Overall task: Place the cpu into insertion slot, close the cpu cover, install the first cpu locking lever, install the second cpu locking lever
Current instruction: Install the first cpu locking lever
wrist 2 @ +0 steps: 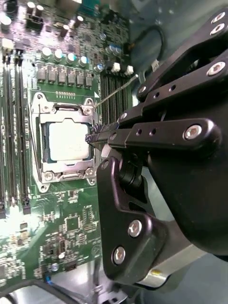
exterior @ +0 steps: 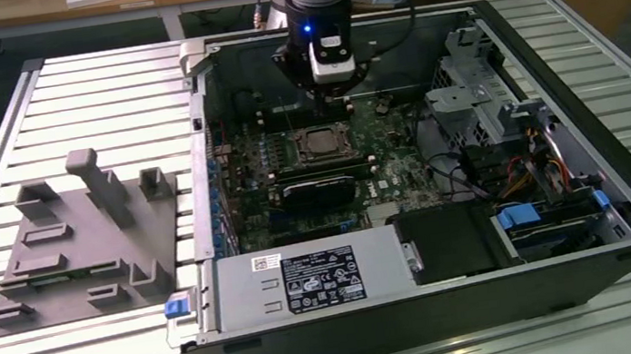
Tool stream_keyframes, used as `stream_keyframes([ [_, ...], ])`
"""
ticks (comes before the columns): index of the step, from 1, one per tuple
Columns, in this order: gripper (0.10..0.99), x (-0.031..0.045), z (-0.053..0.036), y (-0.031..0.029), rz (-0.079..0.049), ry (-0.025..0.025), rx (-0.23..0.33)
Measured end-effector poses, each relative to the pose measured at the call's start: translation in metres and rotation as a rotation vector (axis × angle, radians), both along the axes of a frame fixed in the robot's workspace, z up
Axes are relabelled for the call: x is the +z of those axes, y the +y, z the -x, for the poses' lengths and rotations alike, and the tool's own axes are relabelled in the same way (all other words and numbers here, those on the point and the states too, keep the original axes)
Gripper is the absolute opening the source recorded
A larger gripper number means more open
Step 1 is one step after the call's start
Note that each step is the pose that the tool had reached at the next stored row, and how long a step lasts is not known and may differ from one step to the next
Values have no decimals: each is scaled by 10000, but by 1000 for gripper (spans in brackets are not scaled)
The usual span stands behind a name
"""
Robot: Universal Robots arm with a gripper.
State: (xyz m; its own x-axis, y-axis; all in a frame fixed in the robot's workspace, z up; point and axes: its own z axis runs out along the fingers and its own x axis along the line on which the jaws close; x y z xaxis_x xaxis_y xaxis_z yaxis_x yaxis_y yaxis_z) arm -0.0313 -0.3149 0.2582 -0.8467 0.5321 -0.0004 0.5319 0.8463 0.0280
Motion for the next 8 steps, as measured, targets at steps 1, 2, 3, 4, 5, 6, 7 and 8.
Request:
stream_keyframes([
  [1,106,0,0,0,0,0,178],
  [2,106,0,0,0,0,0,375],
  [3,106,-1,0,0,0,0,555],
  [4,106,-1,0,0,0,0,734],
  [5,106,-1,0,0,0,0,915],
  [6,106,-1,0,0,0,0,1093],
  [7,106,-2,0,0,0,0,1274],
  [8,106,-2,0,0,0,0,1454],
])
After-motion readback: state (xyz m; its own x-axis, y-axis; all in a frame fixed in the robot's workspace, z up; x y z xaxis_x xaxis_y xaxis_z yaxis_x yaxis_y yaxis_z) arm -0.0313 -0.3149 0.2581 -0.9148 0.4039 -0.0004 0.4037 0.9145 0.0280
